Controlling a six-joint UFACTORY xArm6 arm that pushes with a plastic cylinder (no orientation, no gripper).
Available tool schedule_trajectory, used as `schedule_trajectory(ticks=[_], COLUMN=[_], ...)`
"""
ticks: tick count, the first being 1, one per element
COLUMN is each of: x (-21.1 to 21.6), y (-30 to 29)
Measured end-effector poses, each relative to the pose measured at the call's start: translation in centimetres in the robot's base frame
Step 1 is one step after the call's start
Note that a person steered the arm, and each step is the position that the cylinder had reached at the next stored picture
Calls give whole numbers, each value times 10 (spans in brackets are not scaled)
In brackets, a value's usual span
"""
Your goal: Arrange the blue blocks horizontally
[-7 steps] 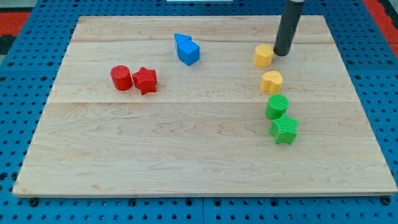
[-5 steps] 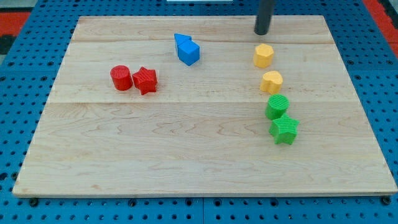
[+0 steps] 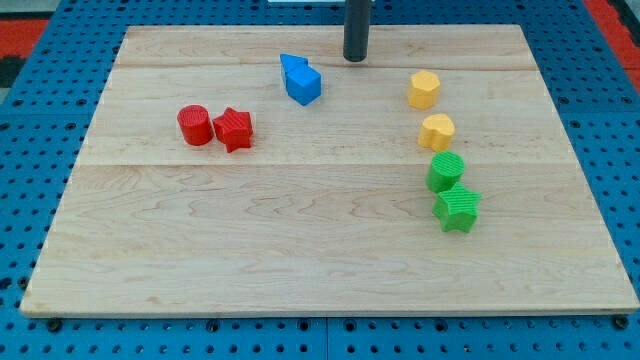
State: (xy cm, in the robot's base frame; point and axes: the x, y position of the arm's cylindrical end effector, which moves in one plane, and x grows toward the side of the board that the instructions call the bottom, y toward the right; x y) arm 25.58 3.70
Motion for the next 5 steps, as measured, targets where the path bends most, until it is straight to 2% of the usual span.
schedule_trajectory(ticks=[1, 2, 3, 4, 5], x=[36, 35, 10, 20, 38], y=[-12, -38, -57, -109, -113])
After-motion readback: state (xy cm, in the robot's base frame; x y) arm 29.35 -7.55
